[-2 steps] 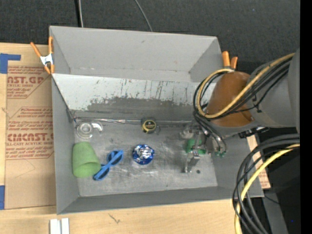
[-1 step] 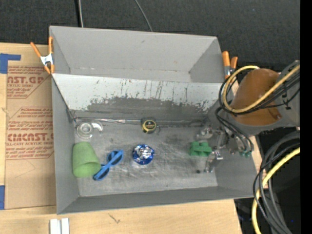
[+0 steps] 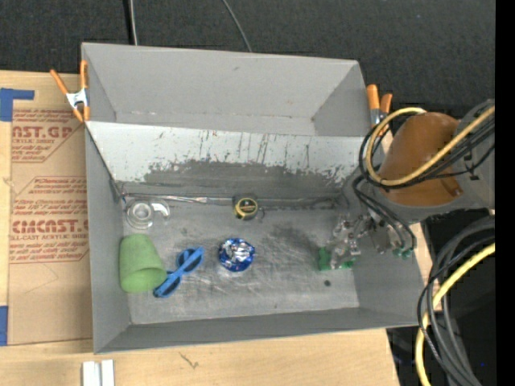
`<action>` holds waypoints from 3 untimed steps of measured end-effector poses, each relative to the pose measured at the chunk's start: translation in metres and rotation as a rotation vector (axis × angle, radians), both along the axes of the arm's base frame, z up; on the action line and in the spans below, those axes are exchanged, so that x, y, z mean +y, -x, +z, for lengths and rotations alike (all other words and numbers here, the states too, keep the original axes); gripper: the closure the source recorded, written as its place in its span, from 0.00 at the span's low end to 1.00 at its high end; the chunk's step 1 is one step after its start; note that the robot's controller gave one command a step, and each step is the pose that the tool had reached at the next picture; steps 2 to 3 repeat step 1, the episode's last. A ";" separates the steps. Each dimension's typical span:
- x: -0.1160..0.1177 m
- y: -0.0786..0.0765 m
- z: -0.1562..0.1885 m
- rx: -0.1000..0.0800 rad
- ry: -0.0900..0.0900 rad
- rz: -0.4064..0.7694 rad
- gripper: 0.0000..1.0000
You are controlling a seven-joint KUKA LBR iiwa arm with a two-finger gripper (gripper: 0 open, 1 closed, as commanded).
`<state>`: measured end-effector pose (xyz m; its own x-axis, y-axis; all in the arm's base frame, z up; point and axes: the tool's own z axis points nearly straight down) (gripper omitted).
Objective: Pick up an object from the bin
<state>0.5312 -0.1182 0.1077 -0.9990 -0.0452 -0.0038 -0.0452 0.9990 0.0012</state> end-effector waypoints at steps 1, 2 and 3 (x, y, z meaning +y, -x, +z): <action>-0.019 -0.003 0.132 -0.003 0.005 0.574 1.00; -0.019 -0.003 0.132 -0.003 0.005 0.574 1.00; -0.019 -0.003 0.132 -0.003 0.005 0.574 1.00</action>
Offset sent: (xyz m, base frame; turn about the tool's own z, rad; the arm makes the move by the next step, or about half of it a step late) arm 0.0010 -0.0190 0.1303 -0.5744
